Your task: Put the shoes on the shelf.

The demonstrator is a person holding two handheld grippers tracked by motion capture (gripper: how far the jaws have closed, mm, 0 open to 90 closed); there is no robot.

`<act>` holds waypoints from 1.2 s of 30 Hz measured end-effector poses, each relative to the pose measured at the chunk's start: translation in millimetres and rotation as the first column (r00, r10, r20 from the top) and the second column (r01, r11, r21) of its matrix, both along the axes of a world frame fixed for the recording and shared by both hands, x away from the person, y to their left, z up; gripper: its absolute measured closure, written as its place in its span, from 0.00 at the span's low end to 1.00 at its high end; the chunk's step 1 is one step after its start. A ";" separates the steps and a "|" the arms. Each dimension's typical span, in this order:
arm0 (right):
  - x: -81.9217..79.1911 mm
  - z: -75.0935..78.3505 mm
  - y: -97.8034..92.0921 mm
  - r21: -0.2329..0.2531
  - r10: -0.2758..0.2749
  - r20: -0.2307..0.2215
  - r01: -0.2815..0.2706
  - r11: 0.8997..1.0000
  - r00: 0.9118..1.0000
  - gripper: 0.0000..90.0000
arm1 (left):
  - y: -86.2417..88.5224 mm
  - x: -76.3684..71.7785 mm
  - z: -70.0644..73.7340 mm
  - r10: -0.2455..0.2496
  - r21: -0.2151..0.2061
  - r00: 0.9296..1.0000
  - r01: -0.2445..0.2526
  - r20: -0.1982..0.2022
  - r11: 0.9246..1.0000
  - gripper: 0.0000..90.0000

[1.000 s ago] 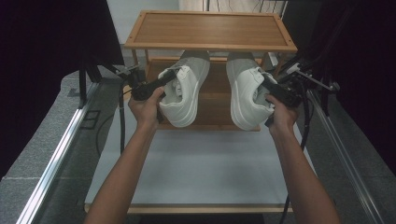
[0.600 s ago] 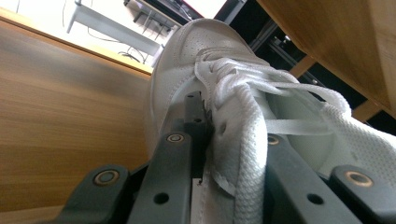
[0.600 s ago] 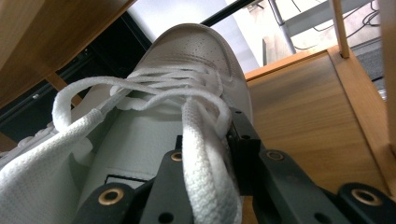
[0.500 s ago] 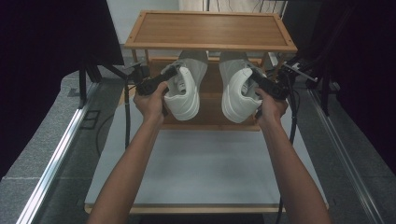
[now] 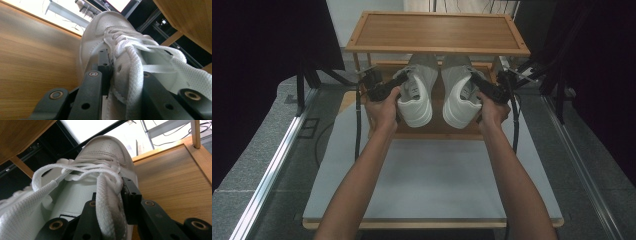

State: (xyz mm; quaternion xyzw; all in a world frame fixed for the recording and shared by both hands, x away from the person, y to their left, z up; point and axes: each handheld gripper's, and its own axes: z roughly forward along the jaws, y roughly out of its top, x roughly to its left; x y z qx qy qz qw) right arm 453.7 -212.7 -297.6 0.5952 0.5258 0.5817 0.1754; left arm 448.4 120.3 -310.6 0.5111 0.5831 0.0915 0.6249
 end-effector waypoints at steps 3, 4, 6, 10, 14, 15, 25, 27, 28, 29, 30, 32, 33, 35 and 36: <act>1.3 1.5 2.7 -0.004 -0.001 -0.002 0.001 1.000 1.000 0.85 | -1.9 0.8 0.4 0.013 0.002 1.000 -0.013 0.001 1.000 0.90; 1.5 1.9 3.4 -0.006 0.002 -0.002 -0.002 1.000 1.000 0.84 | -2.7 0.9 0.2 0.015 0.000 1.000 -0.015 0.000 1.000 0.89; 2.4 2.5 5.9 -0.006 0.010 0.004 -0.010 1.000 1.000 0.80 | -4.4 0.7 -0.6 0.012 -0.018 1.000 -0.012 0.002 1.000 0.87; 4.4 4.4 10.9 0.007 0.035 0.012 -0.036 0.999 0.999 0.68 | -9.1 3.9 -3.1 -0.022 -0.077 1.000 0.023 0.009 0.997 0.75; 6.5 5.8 20.9 -0.002 0.078 0.024 -0.078 0.997 0.997 0.56 | -12.2 7.0 -4.2 -0.057 -0.092 0.998 0.058 0.011 0.994 0.62; 5.7 6.5 22.8 -0.022 0.083 0.032 -0.082 0.996 0.996 0.53 | -12.8 7.1 -3.6 -0.065 -0.079 0.998 0.066 0.015 0.995 0.60; -12.1 14.3 10.5 -0.018 0.106 0.122 -0.104 0.994 0.987 0.48 | 1.5 -11.5 8.8 -0.091 -0.111 0.990 0.103 0.107 0.988 0.57; -19.4 15.2 6.8 -0.002 0.125 0.135 -0.126 0.992 0.983 0.50 | 6.4 -20.0 11.9 -0.084 -0.065 0.988 0.093 0.127 0.994 0.62; -23.1 16.3 5.9 -0.002 0.134 0.136 -0.135 0.991 0.982 0.50 | 9.6 -26.4 13.9 -0.092 -0.042 0.986 0.099 0.142 0.994 0.64; -29.3 18.8 4.5 -0.021 0.141 0.149 -0.140 0.990 0.979 0.51 | 11.5 -30.2 15.0 -0.100 -0.028 0.984 0.105 0.150 0.994 0.67; -33.6 20.5 3.8 -0.033 0.146 0.160 -0.142 0.989 0.976 0.52 | 14.1 -35.8 16.2 -0.112 -0.015 0.981 0.116 0.160 0.993 0.69; -48.3 25.0 2.5 -0.072 0.171 0.186 -0.160 0.984 0.968 0.59 | 19.3 -49.5 18.0 -0.166 0.009 0.970 0.167 0.178 0.986 0.77; -55.3 26.1 2.4 -0.094 0.180 0.192 -0.165 0.982 0.965 0.63 | 19.3 -49.5 18.0 -0.166 0.009 0.970 0.167 0.178 0.986 0.80; -67.5 26.0 1.9 -0.117 0.218 0.194 -0.198 0.973 0.957 0.74 | 22.1 -68.5 19.3 -0.225 0.080 0.954 0.213 0.200 0.974 0.87; -73.8 24.7 2.6 -0.127 0.241 0.190 -0.220 0.967 0.952 0.78 | 22.0 -75.3 18.9 -0.246 0.105 0.948 0.228 0.201 0.968 0.90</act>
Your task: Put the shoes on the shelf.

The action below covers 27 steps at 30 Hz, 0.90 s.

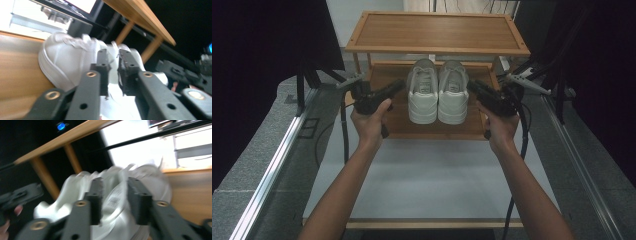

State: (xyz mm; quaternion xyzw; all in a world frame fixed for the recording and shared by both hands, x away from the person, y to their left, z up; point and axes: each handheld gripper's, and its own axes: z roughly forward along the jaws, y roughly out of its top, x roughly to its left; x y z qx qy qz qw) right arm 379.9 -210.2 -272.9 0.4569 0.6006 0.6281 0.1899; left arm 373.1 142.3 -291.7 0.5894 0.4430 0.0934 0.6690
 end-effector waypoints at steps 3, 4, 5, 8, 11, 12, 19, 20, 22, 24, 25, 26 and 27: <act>-17.6 -7.6 5.0 -0.037 0.056 -0.018 -0.056 0.998 0.998 0.89 | -3.9 -18.4 -3.6 -0.047 0.063 0.999 0.046 0.011 0.997 0.96; -23.2 -11.4 7.8 -0.056 0.085 -0.026 -0.086 0.995 0.996 0.91 | -5.7 -22.6 -4.9 -0.061 0.078 0.998 0.060 0.010 0.995 0.98; -27.3 -14.6 10.3 -0.070 0.104 -0.028 -0.106 0.992 0.994 0.93 | -7.7 -26.3 -6.1 -0.076 0.094 0.997 0.075 0.009 0.993 0.99; -37.5 -22.8 18.7 -0.134 0.136 -0.018 -0.137 0.981 0.991 0.98 | -14.4 -32.6 -10.9 -0.104 0.133 0.995 0.103 0.005 0.986 1.00; -39.0 -27.7 24.8 -0.198 0.145 -0.013 -0.145 0.970 0.989 0.99 | -21.8 -32.9 -16.0 -0.118 0.167 0.993 0.117 -0.004 0.979 1.00; -36.6 -32.0 28.2 -0.212 0.160 -0.011 -0.159 0.964 0.987 0.99 | -28.7 -30.8 -20.3 -0.123 0.189 0.992 0.122 -0.010 0.974 1.00; -35.3 -29.4 29.2 -0.246 0.153 0.003 -0.147 0.958 0.988 0.99 | -39.9 -21.4 -26.1 -0.136 0.172 0.991 0.136 -0.016 0.976 1.00; -35.3 -29.4 29.2 -0.246 0.153 0.003 -0.147 0.958 0.988 0.99 | -39.9 -21.4 -26.1 -0.136 0.172 0.991 0.136 -0.016 0.976 1.00; -33.6 -29.7 28.0 -0.227 0.151 -0.001 -0.148 0.963 0.989 0.99 | -40.8 -21.4 -25.4 -0.132 0.172 0.991 0.132 -0.014 0.976 1.00; -32.3 -30.1 28.6 -0.227 0.143 0.002 -0.139 0.964 0.990 0.99 | -41.5 -20.5 -23.9 -0.129 0.166 0.992 0.130 -0.016 0.978 1.00; -31.4 -30.1 28.7 -0.222 0.141 0.000 -0.138 0.965 0.990 0.99 | -41.6 -20.0 -23.2 -0.129 0.167 0.992 0.130 -0.015 0.977 1.00; -30.3 -29.9 28.3 -0.214 0.140 0.002 -0.136 0.967 0.990 0.99 | -41.9 -19.6 -22.6 -0.129 0.167 0.992 0.130 -0.015 0.977 1.00; -29.7 -29.6 27.9 -0.205 0.141 0.002 -0.138 0.969 0.990 0.99 | -42.4 -18.9 -21.5 -0.129 0.172 0.992 0.130 -0.013 0.977 1.00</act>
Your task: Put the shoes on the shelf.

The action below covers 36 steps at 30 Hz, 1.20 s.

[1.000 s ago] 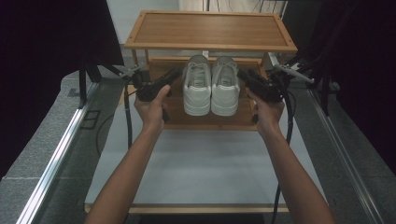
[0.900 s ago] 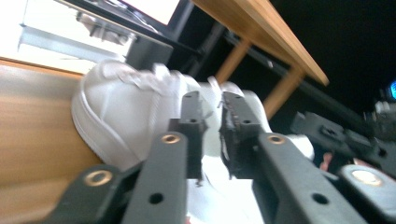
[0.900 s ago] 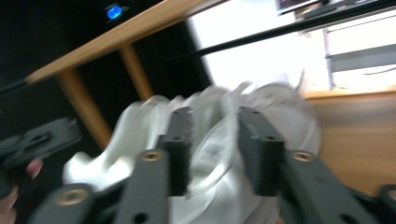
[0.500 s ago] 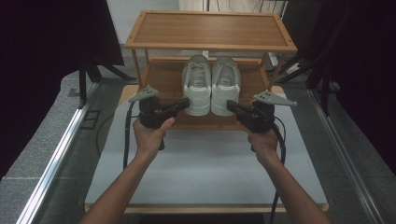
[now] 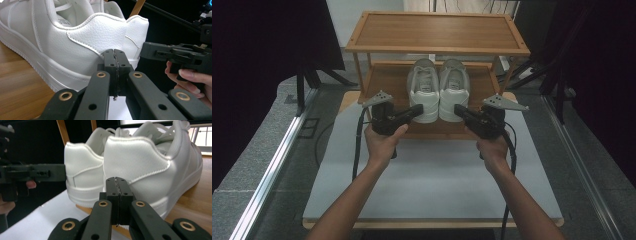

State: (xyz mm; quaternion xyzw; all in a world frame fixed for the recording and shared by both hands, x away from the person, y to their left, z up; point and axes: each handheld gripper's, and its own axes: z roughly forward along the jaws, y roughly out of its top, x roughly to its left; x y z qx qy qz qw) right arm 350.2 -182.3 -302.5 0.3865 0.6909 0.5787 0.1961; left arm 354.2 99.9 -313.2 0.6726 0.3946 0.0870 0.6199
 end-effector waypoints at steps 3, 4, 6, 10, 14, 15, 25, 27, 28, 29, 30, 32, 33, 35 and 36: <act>2.9 0.8 -0.7 0.014 -0.003 -0.002 0.003 1.000 1.000 0.99 | -1.2 2.1 1.5 -0.002 0.009 1.000 0.002 0.001 1.000 1.00; 4.2 0.9 -0.4 0.010 -0.009 -0.004 0.009 1.000 1.000 0.99 | -1.2 2.1 1.5 -0.002 0.009 1.000 0.002 0.001 1.000 1.00; 6.9 0.6 -1.1 0.013 -0.012 -0.005 0.012 1.000 1.000 0.99 | -2.5 4.8 0.7 -0.007 0.001 1.000 0.007 -0.001 1.000 1.00; 12.1 -0.6 -3.3 0.028 -0.015 -0.010 0.015 0.999 1.000 0.99 | -4.8 7.2 0.1 -0.009 -0.002 1.000 0.009 -0.001 1.000 1.00; 16.5 -1.4 -5.1 0.042 -0.019 -0.014 0.020 0.999 1.000 0.99 | -6.2 9.1 0.6 -0.011 0.005 1.000 0.011 0.000 1.000 1.00; 17.4 -1.5 -5.6 0.047 -0.018 -0.015 0.019 0.999 1.000 0.99 | -6.7 10.2 1.3 -0.010 0.008 1.000 0.010 -0.002 1.000 1.00; 21.3 -3.4 -6.7 0.077 0.002 -0.028 0.001 0.997 1.000 0.97 | -4.9 17.6 0.6 -0.001 0.009 1.000 0.001 -0.010 1.000 1.00; 21.3 -3.6 -7.1 0.084 0.006 -0.033 -0.004 0.996 0.999 0.97 | -3.9 21.4 1.5 0.008 0.005 1.000 -0.008 -0.016 1.000 1.00; 21.5 -3.6 -7.2 0.086 0.006 -0.034 -0.003 0.996 0.999 0.97 | -3.7 22.8 2.0 0.012 0.005 1.000 -0.012 -0.020 1.000 1.00; 21.5 -3.6 -7.2 0.088 0.006 -0.035 -0.003 0.996 0.999 0.97 | -3.5 23.9 2.2 0.016 0.000 1.000 -0.016 -0.023 1.000 1.00; 21.6 -3.6 -7.1 0.088 0.006 -0.035 -0.003 0.996 0.999 0.97 | -3.5 25.0 2.4 0.017 0.000 1.000 -0.017 -0.024 1.000 1.00; 21.7 -3.6 -6.9 0.088 0.006 -0.035 -0.003 0.996 0.999 0.97 | -3.6 26.5 3.0 0.023 0.010 1.000 -0.022 -0.021 1.000 1.00; 22.0 -3.7 -6.8 0.088 0.006 -0.032 -0.003 0.996 0.999 0.97 | -3.8 27.2 3.0 0.026 0.015 1.000 -0.026 -0.016 1.000 1.00; 22.0 -3.6 -6.4 0.087 0.006 -0.033 -0.003 0.996 0.999 0.97 | -3.8 28.6 2.7 0.028 0.011 0.999 -0.028 -0.017 1.000 1.00; 22.2 -3.7 -6.3 0.085 0.005 -0.030 -0.003 0.996 1.000 0.97 | -3.8 28.9 2.7 0.029 0.009 0.999 -0.029 -0.018 1.000 1.00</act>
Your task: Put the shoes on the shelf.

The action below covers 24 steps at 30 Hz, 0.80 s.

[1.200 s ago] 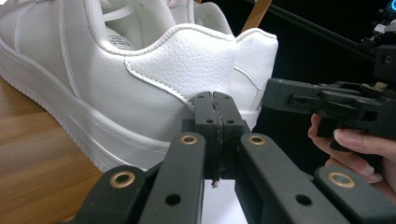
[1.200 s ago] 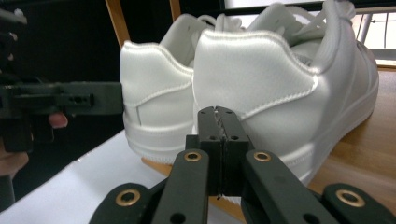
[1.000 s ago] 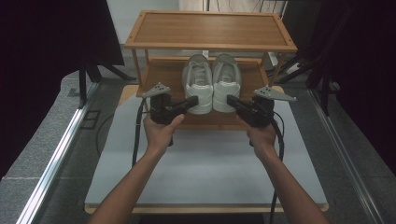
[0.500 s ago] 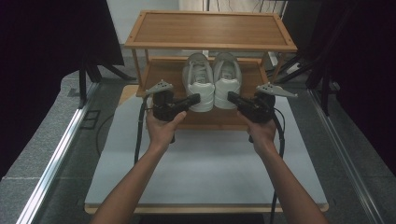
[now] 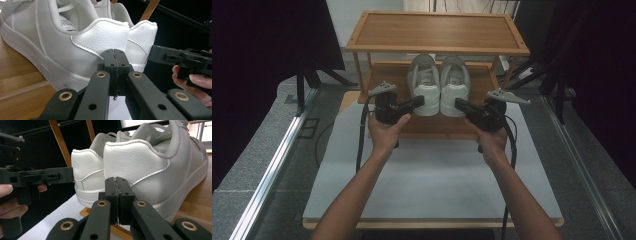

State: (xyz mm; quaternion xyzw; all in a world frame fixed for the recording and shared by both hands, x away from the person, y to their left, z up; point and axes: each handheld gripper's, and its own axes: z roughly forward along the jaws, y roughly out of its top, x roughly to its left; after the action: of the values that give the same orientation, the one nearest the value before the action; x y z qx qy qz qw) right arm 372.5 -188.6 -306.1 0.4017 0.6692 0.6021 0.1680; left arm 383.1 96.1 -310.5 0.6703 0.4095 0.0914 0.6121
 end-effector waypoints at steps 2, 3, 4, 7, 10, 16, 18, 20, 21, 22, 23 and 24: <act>0.6 0.2 0.2 0.004 0.000 -0.003 0.000 1.000 1.000 0.97 | 0.0 0.6 0.2 0.004 0.000 1.000 -0.004 0.000 1.000 1.00; 0.6 0.2 0.2 0.004 0.000 -0.003 0.000 1.000 1.000 0.97 | 0.0 0.6 0.2 0.004 0.000 1.000 -0.004 0.000 1.000 1.00; 1.5 -0.2 0.3 0.010 0.004 -0.005 -0.004 1.000 1.000 0.97 | 0.7 1.0 0.3 0.007 0.005 1.000 -0.007 0.001 1.000 1.00; 2.8 -0.7 1.3 0.018 0.007 -0.008 -0.006 1.000 1.000 0.97 | 1.9 1.6 -0.2 0.010 -0.007 1.000 -0.010 -0.009 1.000 1.00; 3.5 -1.1 2.1 0.020 0.011 -0.009 -0.011 1.000 1.000 0.97 | 4.6 2.5 -3.1 -0.004 -0.048 0.999 0.002 -0.033 0.999 1.00; 3.6 -3.4 0.0 0.041 0.030 -0.009 -0.029 0.999 1.000 0.94 | 7.2 3.9 -7.2 -0.029 -0.097 0.999 0.024 -0.046 0.995 1.00; 2.1 -3.2 0.7 0.037 0.031 -0.005 -0.030 0.999 1.000 0.90 | 7.3 3.4 -6.9 -0.039 -0.101 0.998 0.034 -0.045 0.994 0.96; 0.1 -3.3 2.5 0.028 0.028 0.010 -0.028 0.999 1.000 0.85 | 7.4 1.7 -6.0 -0.047 -0.091 0.998 0.043 -0.039 0.995 0.88; -0.3 -3.3 2.8 0.026 0.029 0.013 -0.029 0.999 0.999 0.83 | 8.3 0.3 -5.3 -0.048 -0.078 0.998 0.045 -0.036 0.996 0.85; -1.6 -2.8 3.8 0.024 0.031 0.019 -0.031 0.999 0.999 0.79 | 9.9 -0.9 -4.9 -0.054 -0.072 0.998 0.051 -0.034 0.996 0.81; -3.0 -1.9 4.3 0.021 0.029 0.026 -0.030 0.999 0.999 0.76 | 12.7 -2.8 -4.6 -0.061 -0.074 0.998 0.058 -0.032 0.996 0.78; -4.6 -0.9 4.1 0.013 0.021 0.039 -0.021 1.000 0.999 0.73 | 15.1 -5.0 -4.5 -0.062 -0.085 0.998 0.060 -0.028 0.995 0.74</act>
State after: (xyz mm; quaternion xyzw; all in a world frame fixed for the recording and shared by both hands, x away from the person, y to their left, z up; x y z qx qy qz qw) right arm 367.9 -184.5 -307.0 0.3840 0.6658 0.6162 0.1718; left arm 378.1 111.2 -315.1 0.6575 0.4017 0.0452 0.6358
